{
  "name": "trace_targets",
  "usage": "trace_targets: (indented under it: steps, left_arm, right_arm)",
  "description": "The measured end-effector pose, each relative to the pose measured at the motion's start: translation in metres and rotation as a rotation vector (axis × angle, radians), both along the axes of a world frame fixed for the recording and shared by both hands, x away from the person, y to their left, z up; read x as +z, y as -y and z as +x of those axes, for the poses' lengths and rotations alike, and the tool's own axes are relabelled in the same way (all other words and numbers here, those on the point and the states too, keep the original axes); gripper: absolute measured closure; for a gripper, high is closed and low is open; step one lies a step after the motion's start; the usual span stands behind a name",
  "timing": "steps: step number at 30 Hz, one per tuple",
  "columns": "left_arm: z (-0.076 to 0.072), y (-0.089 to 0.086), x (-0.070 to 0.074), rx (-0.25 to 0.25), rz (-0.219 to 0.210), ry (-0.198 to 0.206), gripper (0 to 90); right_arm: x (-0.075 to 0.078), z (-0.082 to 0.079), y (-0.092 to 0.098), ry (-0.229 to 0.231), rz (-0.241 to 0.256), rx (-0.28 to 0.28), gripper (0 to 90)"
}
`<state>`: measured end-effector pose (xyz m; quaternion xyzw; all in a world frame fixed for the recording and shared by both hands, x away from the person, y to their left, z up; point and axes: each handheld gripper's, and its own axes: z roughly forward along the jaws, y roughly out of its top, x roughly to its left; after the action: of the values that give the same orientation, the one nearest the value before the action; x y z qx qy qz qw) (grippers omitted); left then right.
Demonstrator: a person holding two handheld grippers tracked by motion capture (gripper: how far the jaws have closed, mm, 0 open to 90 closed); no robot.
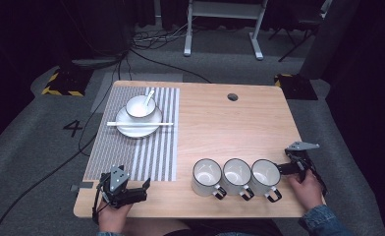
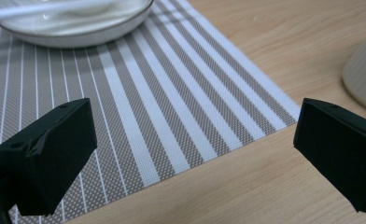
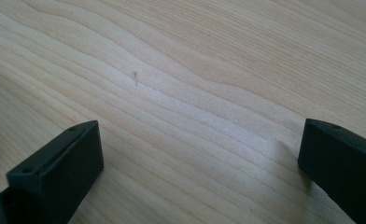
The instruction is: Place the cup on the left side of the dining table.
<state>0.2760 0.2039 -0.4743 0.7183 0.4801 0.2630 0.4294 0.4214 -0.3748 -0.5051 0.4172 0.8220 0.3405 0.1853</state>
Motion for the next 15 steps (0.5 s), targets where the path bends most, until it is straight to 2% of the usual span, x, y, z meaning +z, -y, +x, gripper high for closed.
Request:
trace_targets:
  steps: [1,4,6,7,8,9,10,11,12,13,14,15]
  left_arm:
    - [0.000,0.000,0.000,0.000,0.000,0.000,0.0]
    - [-0.004,0.004,0.005,0.006,-0.036,0.050,0.0]
    - [-0.006,0.007,0.010,0.007,-0.042,0.076,0.0]
    - [-0.006,0.007,0.010,0.007,-0.042,0.076,0.0]
    - [-0.008,0.009,0.013,0.011,-0.037,0.099,0.0]
    - [-0.008,0.009,0.013,0.011,-0.037,0.099,0.1]
    - [-0.011,0.011,0.016,0.023,-0.031,0.126,0.3]
    - [-0.011,0.011,0.016,0.023,-0.031,0.126,0.5]
    - [-0.014,0.012,0.020,0.030,-0.044,0.152,0.6]
    - [-0.014,0.012,0.020,0.030,-0.044,0.152,0.6]
    - [-0.016,0.012,0.023,0.032,-0.048,0.177,0.6]
    - [-0.016,0.012,0.023,0.032,-0.048,0.177,0.7]
  right_arm:
    - [0.000,0.000,0.000,0.000,0.000,0.000,0.2]
    - [0.000,0.000,0.000,0.000,0.000,0.000,0.2]
    - [0.000,0.000,0.000,0.000,0.000,0.000,0.3]
    - [0.000,0.000,0.000,0.000,0.000,0.000,0.3]
    - [0.000,0.000,0.000,0.000,0.000,0.000,0.2]
    - [0.000,0.000,0.000,0.000,0.000,0.000,0.2]
    - [0.000,0.000,0.000,0.000,0.000,0.000,0.2]
    - [0.000,0.000,0.000,0.000,0.000,0.000,0.2]
    - [0.000,0.000,0.000,0.000,0.000,0.000,0.2]
    - [0.000,0.000,0.000,0.000,0.000,0.000,0.2]
    - [0.000,0.000,0.000,0.000,0.000,0.001,0.2]
    - [0.000,0.000,0.000,0.000,0.000,0.001,0.2]
